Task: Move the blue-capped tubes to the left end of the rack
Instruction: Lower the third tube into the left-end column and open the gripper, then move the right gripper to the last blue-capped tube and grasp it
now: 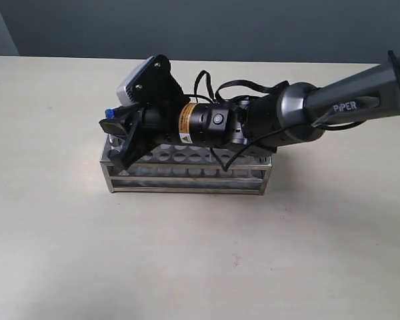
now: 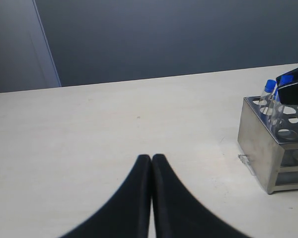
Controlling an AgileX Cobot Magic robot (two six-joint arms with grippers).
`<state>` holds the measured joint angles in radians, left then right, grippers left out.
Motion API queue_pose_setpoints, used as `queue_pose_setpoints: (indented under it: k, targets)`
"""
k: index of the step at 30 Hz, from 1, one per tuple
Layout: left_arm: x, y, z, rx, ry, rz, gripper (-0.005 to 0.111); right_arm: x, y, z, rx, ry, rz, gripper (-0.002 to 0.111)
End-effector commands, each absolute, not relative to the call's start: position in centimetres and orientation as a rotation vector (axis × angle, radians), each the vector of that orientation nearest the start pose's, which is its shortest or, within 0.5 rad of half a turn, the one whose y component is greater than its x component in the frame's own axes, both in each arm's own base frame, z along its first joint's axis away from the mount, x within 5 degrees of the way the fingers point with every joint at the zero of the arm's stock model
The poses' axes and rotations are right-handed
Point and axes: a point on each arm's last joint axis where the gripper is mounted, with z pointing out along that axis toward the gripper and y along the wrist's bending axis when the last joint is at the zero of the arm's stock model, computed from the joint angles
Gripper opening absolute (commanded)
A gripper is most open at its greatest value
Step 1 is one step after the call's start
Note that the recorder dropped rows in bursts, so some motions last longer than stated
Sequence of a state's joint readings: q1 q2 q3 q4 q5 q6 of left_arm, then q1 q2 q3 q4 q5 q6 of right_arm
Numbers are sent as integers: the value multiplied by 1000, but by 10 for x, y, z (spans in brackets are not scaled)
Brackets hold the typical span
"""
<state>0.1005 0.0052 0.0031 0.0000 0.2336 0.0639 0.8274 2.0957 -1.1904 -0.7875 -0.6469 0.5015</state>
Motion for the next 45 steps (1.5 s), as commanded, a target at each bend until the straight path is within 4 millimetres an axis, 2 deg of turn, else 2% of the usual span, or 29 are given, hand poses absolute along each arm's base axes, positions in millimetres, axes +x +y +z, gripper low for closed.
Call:
queue_pose_setpoints:
  k: [1, 4, 5, 6, 9, 10, 13, 15, 18, 20, 22, 25, 28, 32, 36, 41, 45]
  targets:
    - [55, 5, 192, -28, 1717, 118, 1, 270, 353, 157, -1203, 1527, 868, 40]
    - [55, 5, 192, -28, 1717, 118, 1, 271, 350, 168, -1173, 1555, 867, 45]
    - [55, 5, 192, -28, 1717, 118, 1, 272, 346, 183, -1129, 1605, 838, 45]
    - [55, 5, 192, -28, 1717, 118, 1, 273, 343, 188, -1115, 1628, 817, 44]
    - [55, 5, 192, -28, 1717, 118, 1, 270, 332, 228, -1098, 1588, 727, 37]
    - [55, 5, 192, -28, 1717, 118, 1, 266, 325, 252, -1123, 1525, 661, 37]
    - [55, 5, 192, -28, 1717, 118, 1, 262, 311, 283, -1120, 1485, 544, 41]
    - [55, 5, 192, -28, 1717, 118, 1, 265, 298, 297, -1097, 1495, 473, 41]
    - [55, 5, 192, -28, 1717, 118, 1, 272, 275, 305, -1037, 1517, 438, 41]
    - [55, 5, 192, -28, 1717, 118, 1, 277, 258, 303, -987, 1517, 471, 41]
    - [55, 5, 192, -28, 1717, 118, 1, 281, 242, 292, -911, 1507, 563, 41]
    - [55, 5, 192, -28, 1717, 118, 1, 287, 221, 265, -826, 1544, 628, 41]
    - [55, 5, 192, -28, 1717, 118, 1, 293, 212, 238, -792, 1608, 649, 41]
    - [55, 5, 192, -28, 1717, 118, 1, 300, 217, 202, -807, 1683, 677, 41]
    - [55, 5, 192, -28, 1717, 118, 1, 306, 222, 176, -759, 1704, 737, 41]
    - [55, 5, 192, -28, 1717, 118, 1, 311, 222, 157, -719, 1750, 725, 41]
    - [55, 5, 192, -28, 1717, 118, 1, 311, 223, 150, -723, 1766, 726, 41]
